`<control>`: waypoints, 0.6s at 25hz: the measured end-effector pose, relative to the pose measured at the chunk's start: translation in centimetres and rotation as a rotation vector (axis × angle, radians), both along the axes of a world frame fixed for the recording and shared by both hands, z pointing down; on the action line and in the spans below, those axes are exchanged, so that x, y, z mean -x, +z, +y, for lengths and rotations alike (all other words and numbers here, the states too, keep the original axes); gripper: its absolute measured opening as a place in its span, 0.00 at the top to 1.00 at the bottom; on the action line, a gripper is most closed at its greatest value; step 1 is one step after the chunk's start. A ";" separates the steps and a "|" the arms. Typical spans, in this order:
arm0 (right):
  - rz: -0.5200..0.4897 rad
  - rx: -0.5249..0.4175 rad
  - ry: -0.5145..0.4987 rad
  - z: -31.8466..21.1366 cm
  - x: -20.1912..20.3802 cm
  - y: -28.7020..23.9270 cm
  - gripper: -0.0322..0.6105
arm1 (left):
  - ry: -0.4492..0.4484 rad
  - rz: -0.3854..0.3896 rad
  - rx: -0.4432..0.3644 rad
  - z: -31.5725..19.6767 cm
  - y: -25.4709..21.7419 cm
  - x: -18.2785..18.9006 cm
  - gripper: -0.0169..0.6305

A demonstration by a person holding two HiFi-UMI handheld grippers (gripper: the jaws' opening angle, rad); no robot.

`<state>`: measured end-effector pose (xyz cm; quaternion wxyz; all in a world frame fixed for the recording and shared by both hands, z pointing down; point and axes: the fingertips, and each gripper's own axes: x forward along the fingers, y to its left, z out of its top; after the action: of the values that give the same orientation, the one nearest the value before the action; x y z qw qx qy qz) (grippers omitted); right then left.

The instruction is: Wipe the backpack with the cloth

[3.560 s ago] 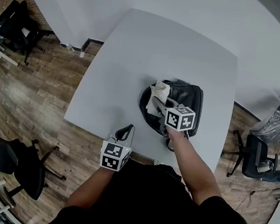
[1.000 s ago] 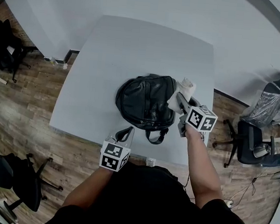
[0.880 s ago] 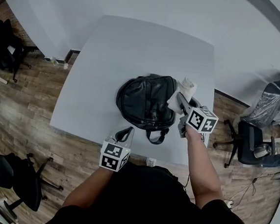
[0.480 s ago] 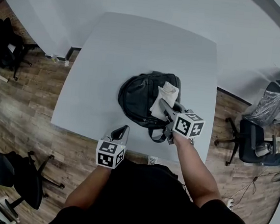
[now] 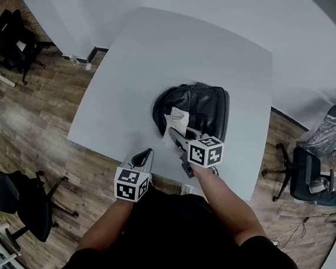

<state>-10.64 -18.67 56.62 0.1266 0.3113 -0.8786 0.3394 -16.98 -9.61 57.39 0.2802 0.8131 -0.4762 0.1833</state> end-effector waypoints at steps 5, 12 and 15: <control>0.014 0.013 -0.043 0.5 2.3 1.2 0.80 | -0.026 -0.001 0.000 0.3 0.1 1.4 0.96; 0.033 0.040 -0.054 0.8 3.1 2.7 0.80 | -0.036 -0.006 -0.005 0.5 -0.1 2.2 0.96; 0.051 0.039 -0.066 1.0 2.9 3.2 0.80 | -0.033 -0.013 -0.010 0.3 -0.2 2.3 0.96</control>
<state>-13.58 -17.62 59.79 0.1660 0.2882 -0.8782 0.3439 -19.28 -9.26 57.16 0.2758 0.8055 -0.4921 0.1814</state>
